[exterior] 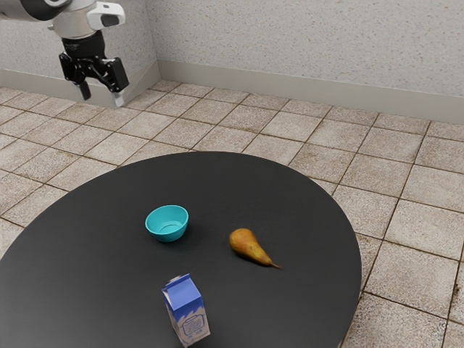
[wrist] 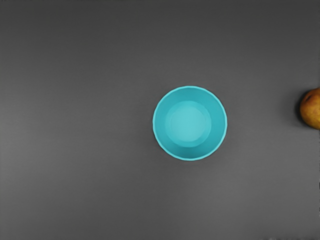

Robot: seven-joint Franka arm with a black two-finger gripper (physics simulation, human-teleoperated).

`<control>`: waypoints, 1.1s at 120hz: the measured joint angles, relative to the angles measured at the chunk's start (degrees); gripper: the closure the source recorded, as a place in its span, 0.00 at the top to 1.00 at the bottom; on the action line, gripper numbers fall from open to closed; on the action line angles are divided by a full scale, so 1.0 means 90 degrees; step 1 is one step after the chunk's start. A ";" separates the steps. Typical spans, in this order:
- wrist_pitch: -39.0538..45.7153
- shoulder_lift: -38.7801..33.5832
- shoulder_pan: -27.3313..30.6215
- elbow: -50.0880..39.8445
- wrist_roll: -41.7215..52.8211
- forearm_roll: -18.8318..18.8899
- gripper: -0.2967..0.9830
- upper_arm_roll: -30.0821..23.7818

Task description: Place the pear in the bowl.

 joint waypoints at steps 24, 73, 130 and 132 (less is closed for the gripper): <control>-0.0002 0.0004 -0.0237 0.0002 0.0119 -0.0005 0.77 -0.0002; 0.0411 0.1313 -0.0251 0.0138 0.0639 -0.0049 0.77 -0.0392; 0.2180 0.2371 -0.0321 -0.0612 0.3134 -0.0774 0.77 -0.1056; 0.2201 0.2385 -0.0323 -0.0617 0.3235 -0.0776 0.77 -0.1088</control>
